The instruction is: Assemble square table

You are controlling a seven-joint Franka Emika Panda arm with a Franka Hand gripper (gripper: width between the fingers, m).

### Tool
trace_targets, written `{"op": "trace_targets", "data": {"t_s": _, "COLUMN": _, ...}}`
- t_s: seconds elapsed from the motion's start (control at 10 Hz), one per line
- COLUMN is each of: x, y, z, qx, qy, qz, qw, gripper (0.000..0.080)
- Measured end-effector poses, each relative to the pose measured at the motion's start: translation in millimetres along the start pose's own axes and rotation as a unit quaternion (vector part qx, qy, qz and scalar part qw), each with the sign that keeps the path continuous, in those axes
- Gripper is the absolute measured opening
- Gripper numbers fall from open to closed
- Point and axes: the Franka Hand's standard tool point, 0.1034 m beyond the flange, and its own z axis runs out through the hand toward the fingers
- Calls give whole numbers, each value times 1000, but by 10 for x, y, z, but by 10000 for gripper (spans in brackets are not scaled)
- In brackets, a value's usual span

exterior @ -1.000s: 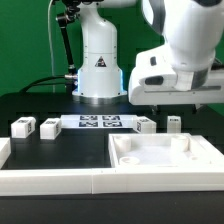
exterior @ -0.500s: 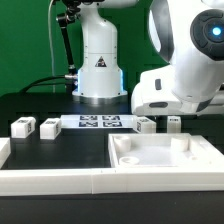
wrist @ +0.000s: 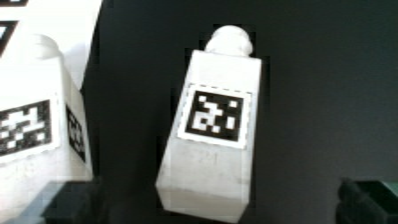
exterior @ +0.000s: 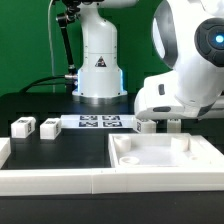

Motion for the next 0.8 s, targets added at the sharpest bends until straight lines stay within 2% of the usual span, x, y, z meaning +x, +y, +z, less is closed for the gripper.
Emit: {"op": "trace_targets", "data": {"t_s": 0.8, "x": 27, "y": 13, "z": 211, "qx": -1, "qy": 4, "qz": 2, "qw": 1000, "gripper": 649}}
